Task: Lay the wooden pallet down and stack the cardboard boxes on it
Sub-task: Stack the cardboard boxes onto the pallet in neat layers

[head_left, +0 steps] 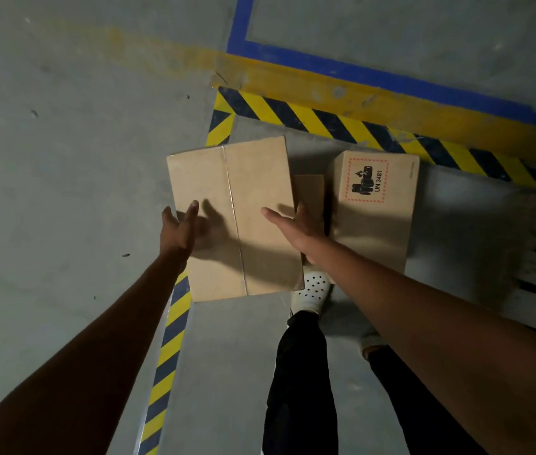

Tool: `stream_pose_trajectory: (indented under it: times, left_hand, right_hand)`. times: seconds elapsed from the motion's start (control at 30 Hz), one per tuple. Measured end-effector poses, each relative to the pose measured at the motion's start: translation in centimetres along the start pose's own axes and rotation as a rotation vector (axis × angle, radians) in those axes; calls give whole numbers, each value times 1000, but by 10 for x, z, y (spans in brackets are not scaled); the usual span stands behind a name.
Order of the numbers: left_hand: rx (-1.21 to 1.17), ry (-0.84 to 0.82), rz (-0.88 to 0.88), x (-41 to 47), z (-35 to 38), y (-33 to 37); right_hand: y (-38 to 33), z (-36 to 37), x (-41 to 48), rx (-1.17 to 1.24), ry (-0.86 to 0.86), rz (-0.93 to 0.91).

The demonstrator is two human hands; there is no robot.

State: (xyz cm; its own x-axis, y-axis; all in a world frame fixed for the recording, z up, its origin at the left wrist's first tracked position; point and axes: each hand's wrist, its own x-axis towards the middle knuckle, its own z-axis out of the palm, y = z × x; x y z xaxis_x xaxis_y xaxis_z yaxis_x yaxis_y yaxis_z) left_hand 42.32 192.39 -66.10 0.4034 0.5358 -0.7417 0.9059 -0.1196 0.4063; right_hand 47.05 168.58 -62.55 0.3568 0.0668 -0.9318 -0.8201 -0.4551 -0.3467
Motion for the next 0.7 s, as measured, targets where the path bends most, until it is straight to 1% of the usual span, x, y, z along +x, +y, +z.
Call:
stream_pose_trajectory:
  times: [0.13, 0.23, 0.3, 0.37, 0.43, 0.5, 0.53, 0.57, 0.6, 0.67, 0.7]
  left_hand:
    - [-71, 24, 1, 21, 11, 0]
    - [-128, -14, 59, 14, 14, 1]
    - [-154, -39, 87, -5, 16, 2]
    - [-191, -94, 33, -31, 19, 9]
    - [-277, -208, -66, -56, 23, 20]
    - [-459, -266, -150, -78, 29, 37]
    - [-509, -287, -153, -91, 32, 48]
    - [-505, -290, -156, -109, 37, 61]
    - [-468, -300, -146, -126, 41, 72]
    - [-434, -352, -82, -164, 48, 98]
    - [-400, -379, -43, -182, 52, 111]
  right_hand:
    - [-3, 13, 32, 147, -49, 60]
    - [10, 13, 37, 216, 9, 50]
    - [14, 4, 22, 241, 77, 37]
    - [20, -11, 0, 319, 111, 54]
    - [34, -29, -17, 473, 154, 101]
    - [43, -54, -43, 674, 262, 176]
    - [46, -70, -59, 742, 332, 203]
    - [49, -87, -77, 794, 392, 220]
    - [56, -103, -93, 839, 413, 227]
    - [71, -131, -131, 890, 381, 228]
    - [75, -141, -152, 871, 365, 223]
